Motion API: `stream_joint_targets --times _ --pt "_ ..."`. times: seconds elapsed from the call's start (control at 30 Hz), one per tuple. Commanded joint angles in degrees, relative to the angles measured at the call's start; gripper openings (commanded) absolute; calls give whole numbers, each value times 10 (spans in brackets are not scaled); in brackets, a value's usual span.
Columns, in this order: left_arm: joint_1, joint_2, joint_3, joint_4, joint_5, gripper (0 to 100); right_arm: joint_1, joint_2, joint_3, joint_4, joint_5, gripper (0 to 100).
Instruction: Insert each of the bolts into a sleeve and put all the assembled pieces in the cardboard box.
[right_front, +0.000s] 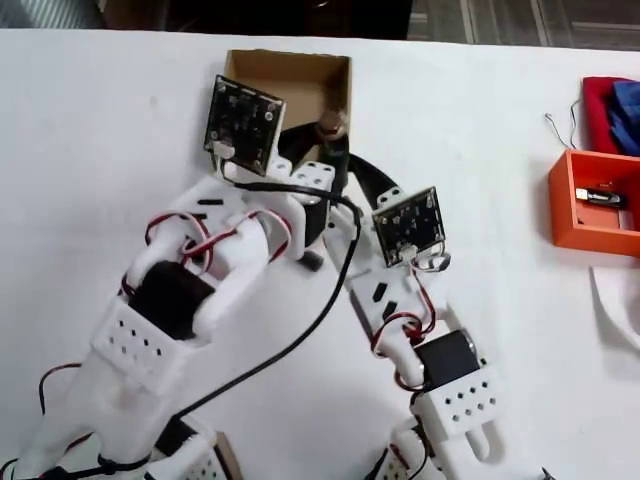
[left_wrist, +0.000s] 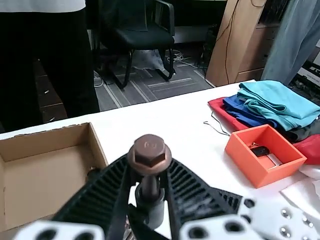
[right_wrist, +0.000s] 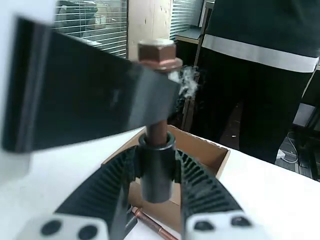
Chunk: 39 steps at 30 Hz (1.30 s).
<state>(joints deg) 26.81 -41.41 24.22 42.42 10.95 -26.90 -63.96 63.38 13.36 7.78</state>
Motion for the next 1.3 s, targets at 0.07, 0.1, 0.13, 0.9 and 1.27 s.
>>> stream_joint_targets --times 0.07,0.1,0.13,0.9,1.27 --pt "11 -4 15 1 -4 25 0 -13 -4 1 2 22" --pt "10 -4 15 1 -4 25 0 -13 -4 1 2 22" --pt "9 -4 15 1 -4 25 0 -13 -4 1 2 22" --pt "-50 -7 -51 40 -4 191 0 -13 -4 1 2 22" --pt "-76 -8 -71 61 -4 189 0 -13 -4 1 2 22"
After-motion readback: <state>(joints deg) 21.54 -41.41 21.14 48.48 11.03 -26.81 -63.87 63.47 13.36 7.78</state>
